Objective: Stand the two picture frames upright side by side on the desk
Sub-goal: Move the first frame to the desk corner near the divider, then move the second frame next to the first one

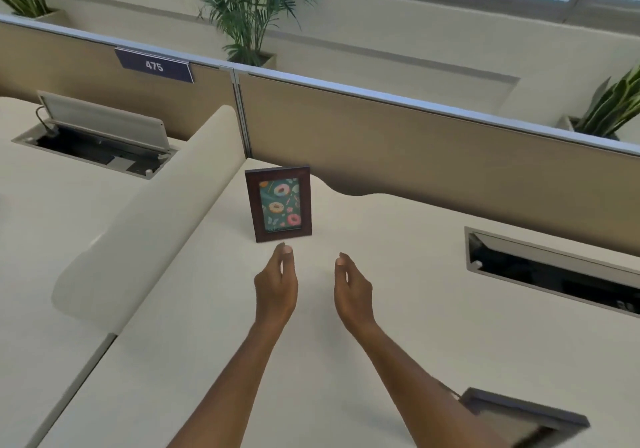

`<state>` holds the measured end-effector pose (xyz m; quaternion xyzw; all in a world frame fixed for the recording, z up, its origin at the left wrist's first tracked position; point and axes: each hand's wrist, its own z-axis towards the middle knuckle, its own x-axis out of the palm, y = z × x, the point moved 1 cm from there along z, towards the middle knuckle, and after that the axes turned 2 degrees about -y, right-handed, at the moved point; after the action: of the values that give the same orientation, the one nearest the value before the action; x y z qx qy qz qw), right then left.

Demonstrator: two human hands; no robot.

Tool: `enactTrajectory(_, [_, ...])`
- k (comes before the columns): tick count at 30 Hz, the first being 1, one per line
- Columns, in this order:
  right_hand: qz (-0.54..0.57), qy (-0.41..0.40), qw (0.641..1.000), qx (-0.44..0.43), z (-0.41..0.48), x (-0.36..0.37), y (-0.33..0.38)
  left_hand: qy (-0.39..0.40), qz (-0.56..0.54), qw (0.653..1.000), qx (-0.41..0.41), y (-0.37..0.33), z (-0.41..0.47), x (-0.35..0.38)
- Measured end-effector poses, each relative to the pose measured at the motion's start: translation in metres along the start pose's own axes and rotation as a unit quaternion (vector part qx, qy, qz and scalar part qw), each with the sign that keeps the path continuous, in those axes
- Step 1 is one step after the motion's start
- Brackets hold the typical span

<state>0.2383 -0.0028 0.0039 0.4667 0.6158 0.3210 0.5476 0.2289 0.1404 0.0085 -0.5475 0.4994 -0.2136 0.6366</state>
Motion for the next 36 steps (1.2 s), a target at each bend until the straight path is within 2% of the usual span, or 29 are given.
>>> enactTrajectory(5, [-0.094, 0.045, 0.993, -0.057, -0.074, -0.035, -0.033, 0.117, 0.123, 0.977, 0.128, 0.019, -0.073, 0.02])
enactTrajectory(9, [-0.2, 0.102, 0.967, -0.118, -0.137, -0.068, -0.075, 0.195, 0.255, 0.922, 0.218, 0.043, -0.126, 0.04])
enactTrajectory(11, [-0.227, 0.118, 0.959, -0.123, -0.169, -0.089, -0.097, 0.221, 0.303, 0.895, 0.24, 0.052, -0.152, 0.05])
enactTrajectory(13, [-0.246, 0.132, 0.954, -0.108, -0.2, -0.112, -0.121, 0.255, 0.314, 0.884, 0.233, 0.058, -0.178, 0.06])
enactTrajectory(17, [-0.211, 0.118, 0.969, -0.054, -0.249, -0.163, -0.164, 0.306, 0.271, 0.892, 0.195, 0.063, -0.224, 0.073])
enactTrajectory(22, [-0.131, -0.064, 0.989, 0.012, -0.26, -0.227, -0.196, 0.328, 0.263, 0.888, 0.186, 0.06, -0.27, 0.094])
enactTrajectory(25, [-0.083, -0.127, 0.987, 0.05, -0.245, -0.258, -0.204, 0.325, 0.231, 0.902, 0.164, 0.052, -0.289, 0.106])
enactTrajectory(29, [-0.027, -0.142, 0.988, 0.051, -0.221, -0.276, -0.201, 0.297, 0.183, 0.928, 0.131, 0.043, -0.3, 0.112])
enactTrajectory(32, [0.013, -0.124, 0.991, 0.042, -0.209, -0.277, -0.195, 0.286, 0.166, 0.938, 0.102, 0.041, -0.303, 0.113])
enactTrajectory(36, [0.049, -0.103, 0.993, 0.032, -0.207, -0.271, -0.195, 0.259, 0.147, 0.948, 0.109, 0.038, -0.305, 0.116])
